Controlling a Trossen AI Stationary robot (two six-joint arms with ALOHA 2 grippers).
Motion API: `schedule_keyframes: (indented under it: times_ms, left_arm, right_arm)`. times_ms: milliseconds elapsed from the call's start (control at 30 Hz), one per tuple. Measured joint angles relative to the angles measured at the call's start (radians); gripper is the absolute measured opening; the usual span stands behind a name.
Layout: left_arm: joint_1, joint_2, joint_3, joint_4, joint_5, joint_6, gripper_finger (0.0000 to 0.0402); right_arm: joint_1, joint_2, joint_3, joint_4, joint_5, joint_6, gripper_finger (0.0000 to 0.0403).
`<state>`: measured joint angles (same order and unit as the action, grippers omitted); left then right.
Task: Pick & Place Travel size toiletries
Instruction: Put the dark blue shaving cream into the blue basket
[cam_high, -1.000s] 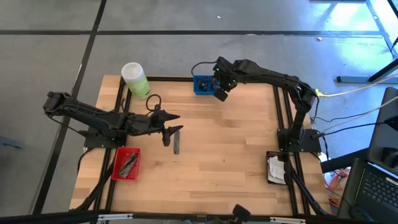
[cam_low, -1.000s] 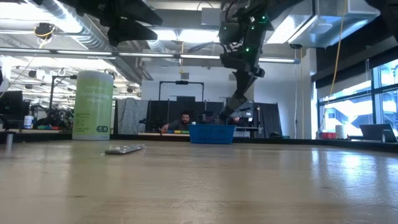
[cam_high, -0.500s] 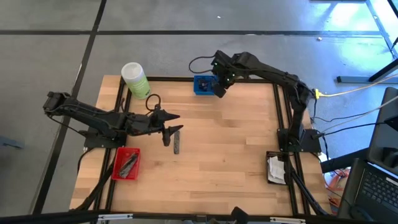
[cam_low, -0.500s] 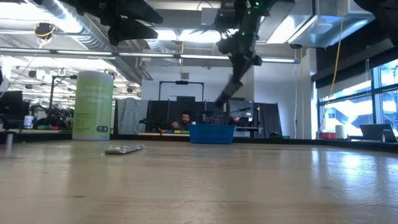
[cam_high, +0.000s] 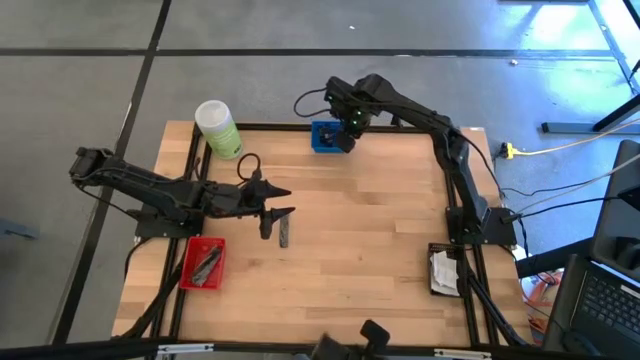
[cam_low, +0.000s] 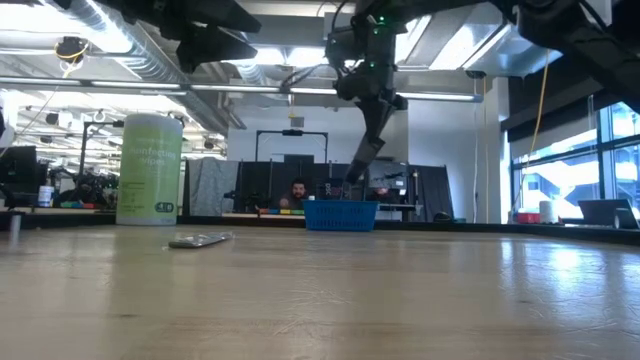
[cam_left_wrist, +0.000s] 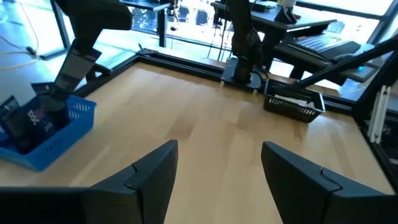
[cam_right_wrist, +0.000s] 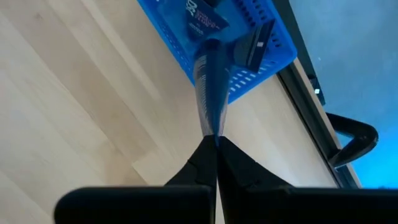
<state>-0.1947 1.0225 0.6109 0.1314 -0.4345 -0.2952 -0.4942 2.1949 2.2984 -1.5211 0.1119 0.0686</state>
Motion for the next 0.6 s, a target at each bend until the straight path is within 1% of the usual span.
schedule_keyframes:
  times_ms: [100,367,600]
  left_arm:
    - [0.000,0.000,0.000,0.001,0.000,0.027,0.0229]
    - [0.000,0.000,0.000,0.002,-0.001,0.028,0.0230]
    - [0.000,0.000,0.000,0.002,-0.001,0.028,0.0230]
  right_arm:
    - [-0.009,0.008,0.006,-0.001,-0.003,-0.002,0.0000]
    - [-0.020,0.008,0.006,0.024,-0.026,-0.010,0.0000]
    - [-0.022,0.008,-0.069,0.075,-0.034,-0.025,0.0000]
